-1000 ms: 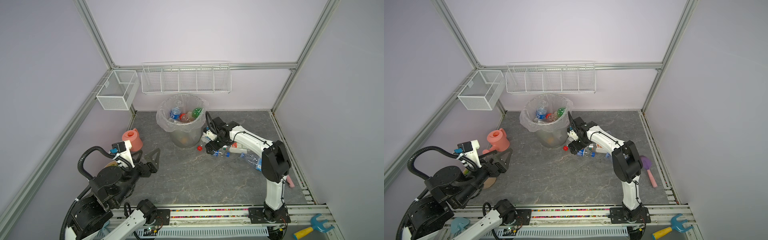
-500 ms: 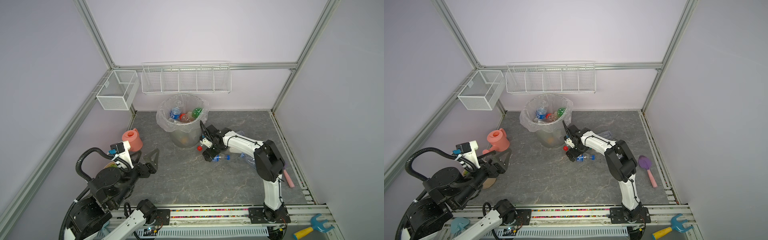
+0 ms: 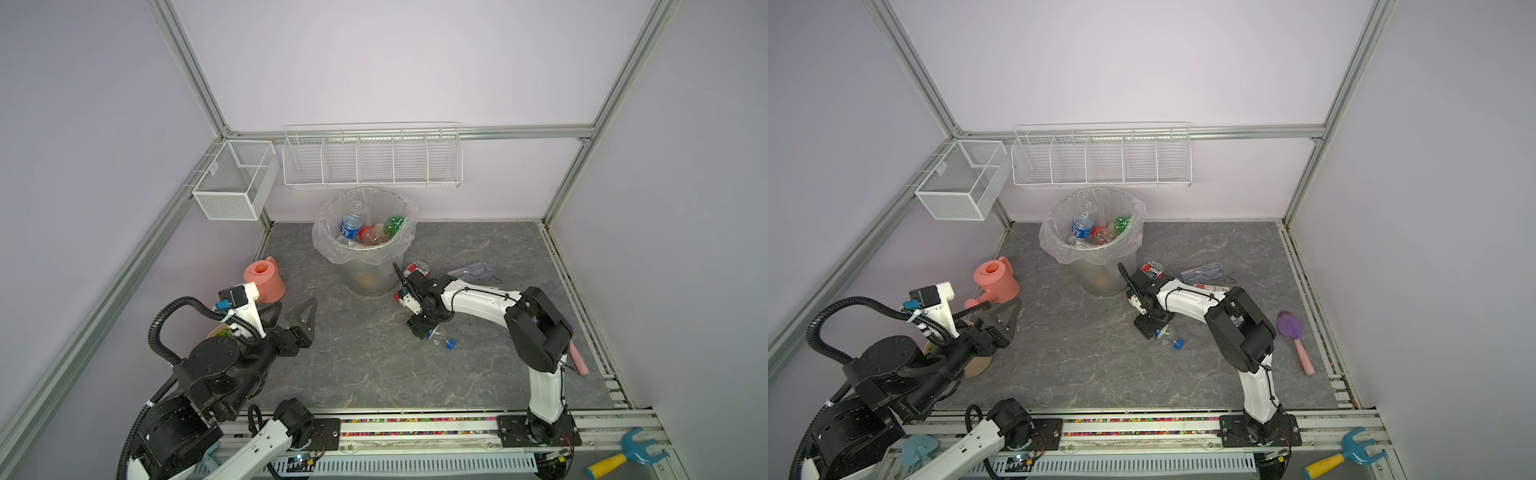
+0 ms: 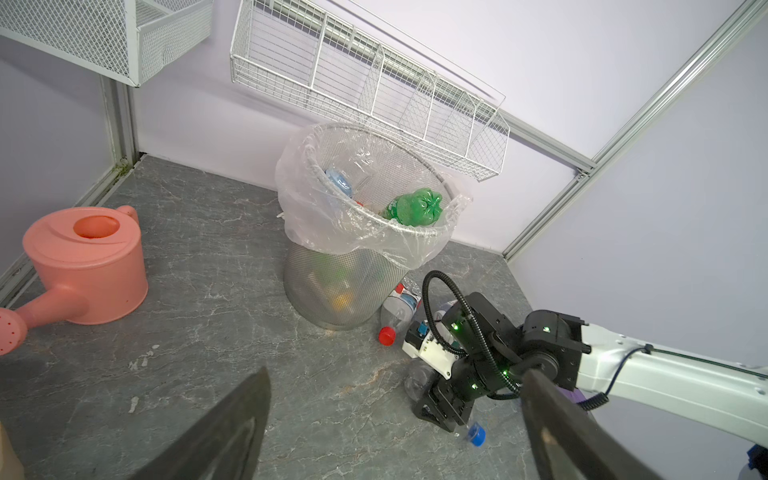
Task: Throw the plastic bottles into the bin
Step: 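Lower the right gripper onto the blue-label Pepsi bottle and grasp it, then lift the Pepsi bottle with the right gripper over the bin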
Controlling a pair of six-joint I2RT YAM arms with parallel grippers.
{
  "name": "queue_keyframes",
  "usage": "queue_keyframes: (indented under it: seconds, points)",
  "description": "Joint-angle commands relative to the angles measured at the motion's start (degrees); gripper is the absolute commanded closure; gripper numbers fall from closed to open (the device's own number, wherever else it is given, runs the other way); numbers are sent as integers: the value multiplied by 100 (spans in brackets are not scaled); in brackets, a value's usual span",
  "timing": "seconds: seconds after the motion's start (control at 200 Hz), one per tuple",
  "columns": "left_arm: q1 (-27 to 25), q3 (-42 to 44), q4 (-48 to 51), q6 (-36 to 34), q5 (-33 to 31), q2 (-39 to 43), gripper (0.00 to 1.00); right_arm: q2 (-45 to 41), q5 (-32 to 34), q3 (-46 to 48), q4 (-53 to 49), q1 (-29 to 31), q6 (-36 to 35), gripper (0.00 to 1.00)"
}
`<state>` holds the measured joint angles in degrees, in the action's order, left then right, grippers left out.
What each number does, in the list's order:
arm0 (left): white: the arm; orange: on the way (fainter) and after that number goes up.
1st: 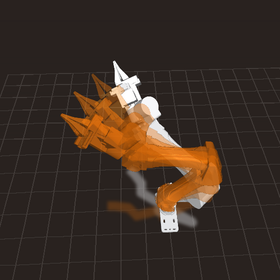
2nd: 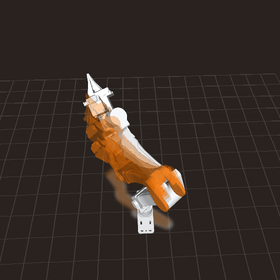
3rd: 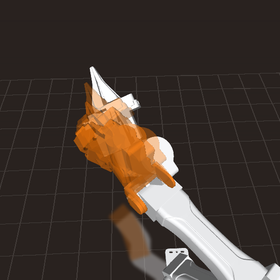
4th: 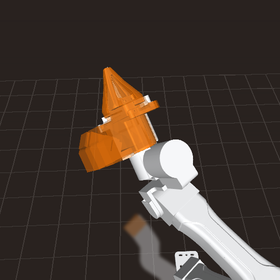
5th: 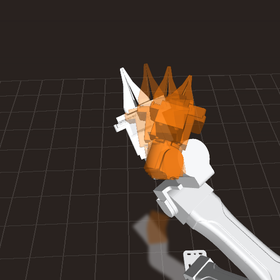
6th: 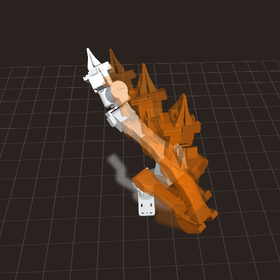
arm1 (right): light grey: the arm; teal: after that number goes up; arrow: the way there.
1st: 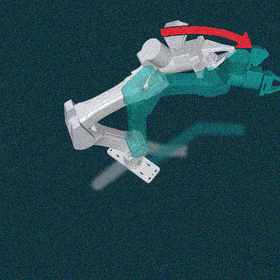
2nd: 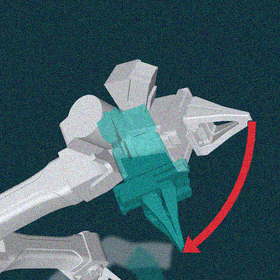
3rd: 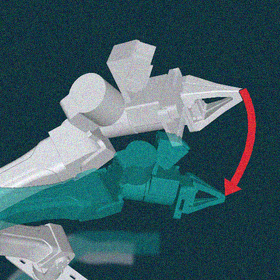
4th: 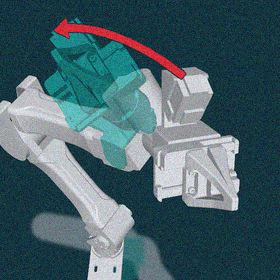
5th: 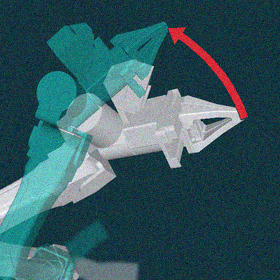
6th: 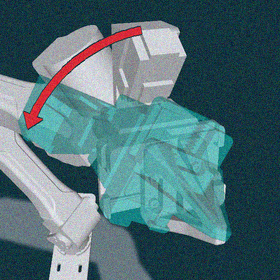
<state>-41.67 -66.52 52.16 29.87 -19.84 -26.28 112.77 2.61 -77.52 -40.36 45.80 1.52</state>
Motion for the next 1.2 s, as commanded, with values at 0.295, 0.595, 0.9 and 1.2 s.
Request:
queue_keyframes:
  seconds: [0.295, 0.595, 0.9, 1.2]
  points:
    - [1, -137, 92, -116, -145, 36, 7, -2219, 443, -659, -625, 124, 468, 66]
    - [-4, -11, 14, -49, -33, 40, 7, -3506, 743, -2013, 910, 124, 279, 63]
    - [-4, 96, -13, 72, 139, 40, 8, -2506, 484, -3010, 2662, 122, 440, 61]
    - [1, 179, -4, 124, 103, 129, 8, -274, 78, -5298, 2995, 124, 625, 61]
